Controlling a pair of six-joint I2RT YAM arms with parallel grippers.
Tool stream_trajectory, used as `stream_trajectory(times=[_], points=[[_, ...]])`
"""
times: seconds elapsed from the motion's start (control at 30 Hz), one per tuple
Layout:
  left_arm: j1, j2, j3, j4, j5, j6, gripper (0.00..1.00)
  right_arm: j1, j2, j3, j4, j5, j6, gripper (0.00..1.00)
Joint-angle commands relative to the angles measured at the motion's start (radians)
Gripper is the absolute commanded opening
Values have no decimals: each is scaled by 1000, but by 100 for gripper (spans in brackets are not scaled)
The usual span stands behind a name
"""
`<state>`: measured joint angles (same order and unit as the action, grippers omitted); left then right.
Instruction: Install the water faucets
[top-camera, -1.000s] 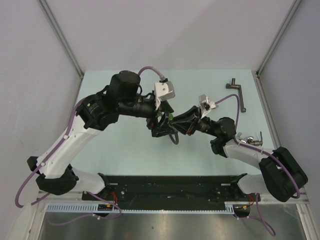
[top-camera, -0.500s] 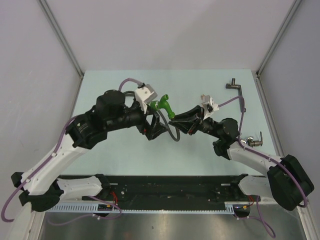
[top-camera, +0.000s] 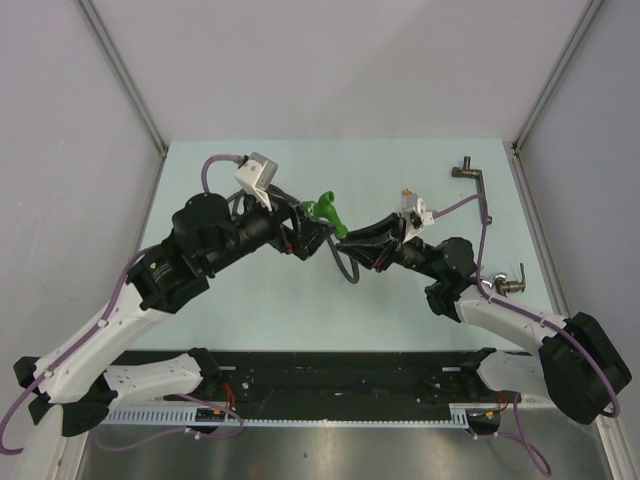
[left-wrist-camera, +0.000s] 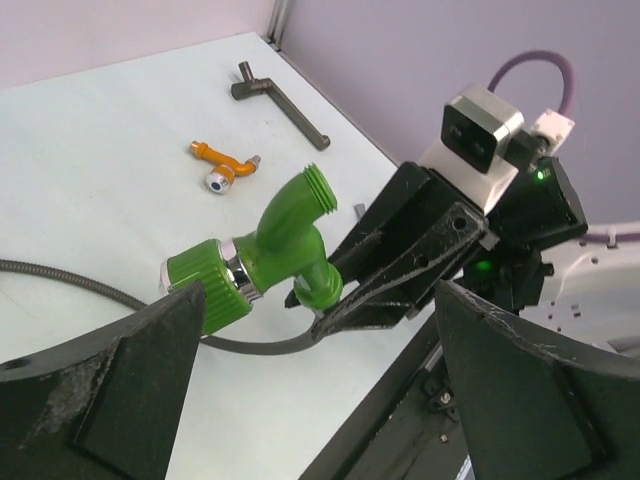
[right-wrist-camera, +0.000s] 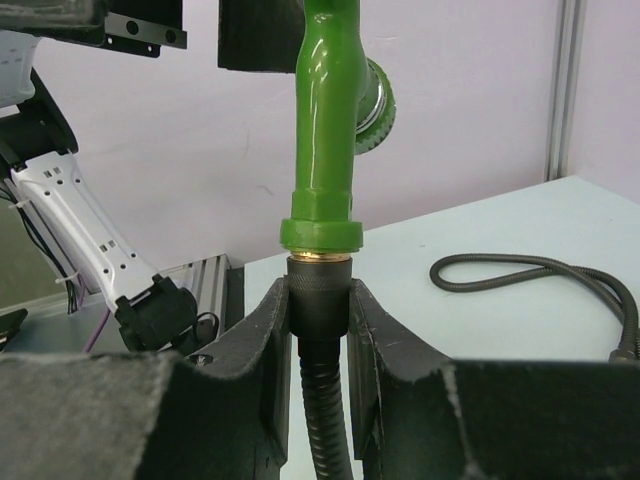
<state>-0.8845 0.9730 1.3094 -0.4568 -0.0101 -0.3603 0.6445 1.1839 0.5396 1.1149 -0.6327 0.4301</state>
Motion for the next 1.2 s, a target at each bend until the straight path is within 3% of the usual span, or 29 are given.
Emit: stream_trajectory(times=[0.0, 0.47, 0.77, 1.17], points=[[-1, 21, -2, 90, -45, -60, 100, 15, -43, 30, 22, 31, -42, 0], [53, 122, 30, 167, 104, -98, 100, 53, -44, 31, 19, 47, -85, 0], [58, 194, 76, 214, 314, -86, 99, 67, -53, 30, 0, 54, -116, 0], [64, 199, 97, 210, 604, -31, 89, 69, -56, 31, -9, 56, -126, 0]])
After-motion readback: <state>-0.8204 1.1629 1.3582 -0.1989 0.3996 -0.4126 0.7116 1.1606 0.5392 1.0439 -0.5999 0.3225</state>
